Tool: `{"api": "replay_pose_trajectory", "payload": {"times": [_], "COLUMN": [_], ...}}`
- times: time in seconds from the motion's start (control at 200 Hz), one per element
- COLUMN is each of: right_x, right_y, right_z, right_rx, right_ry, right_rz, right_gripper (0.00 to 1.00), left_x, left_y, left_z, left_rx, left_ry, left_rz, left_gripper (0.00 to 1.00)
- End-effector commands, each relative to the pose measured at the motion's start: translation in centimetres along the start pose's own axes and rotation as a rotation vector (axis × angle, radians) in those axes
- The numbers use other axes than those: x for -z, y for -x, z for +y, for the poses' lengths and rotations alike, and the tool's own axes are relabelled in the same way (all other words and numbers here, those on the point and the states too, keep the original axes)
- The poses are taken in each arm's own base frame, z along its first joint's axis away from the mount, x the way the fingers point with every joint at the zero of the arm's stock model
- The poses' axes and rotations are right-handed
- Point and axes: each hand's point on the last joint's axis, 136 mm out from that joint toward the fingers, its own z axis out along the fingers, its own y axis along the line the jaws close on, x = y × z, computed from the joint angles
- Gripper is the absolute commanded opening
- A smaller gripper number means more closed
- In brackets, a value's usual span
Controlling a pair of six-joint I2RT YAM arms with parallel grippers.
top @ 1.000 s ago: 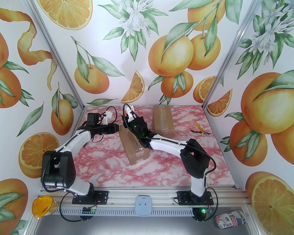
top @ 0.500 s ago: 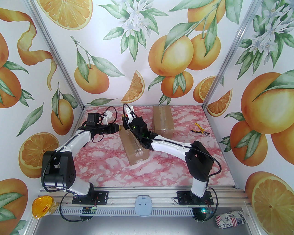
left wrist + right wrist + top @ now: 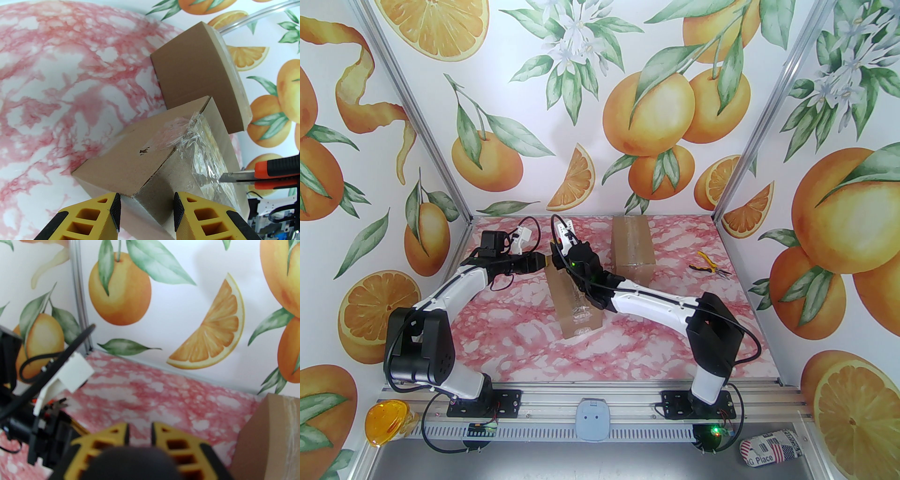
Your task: Unpack the express box
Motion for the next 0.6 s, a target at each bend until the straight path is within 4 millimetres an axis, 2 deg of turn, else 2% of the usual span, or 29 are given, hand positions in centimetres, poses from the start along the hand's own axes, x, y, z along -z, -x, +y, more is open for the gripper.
{"api": "replay_pose_trajectory", "payload": {"times": [0.0,0.595], "right_x": [1.4,4.1], "right_y": [0.6,-0.2], "right_z": [-0.6,-0.2], "right_rx": [-0.016,-0.057], "right_ry": [-0.033,-0.016], "right_rz": [0.016,0.060], "right_gripper": [0.01,0.01], "left_x": [-0.7,-0.8], "left_y": [-1.8,-2.0], "left_z": [2.3,2.4], "left_rx": [0.050,0.087], "left_ry": [0.089,0.112], "left_rz": [0.035,0.025], "left_gripper": [0.42,0.40]}}
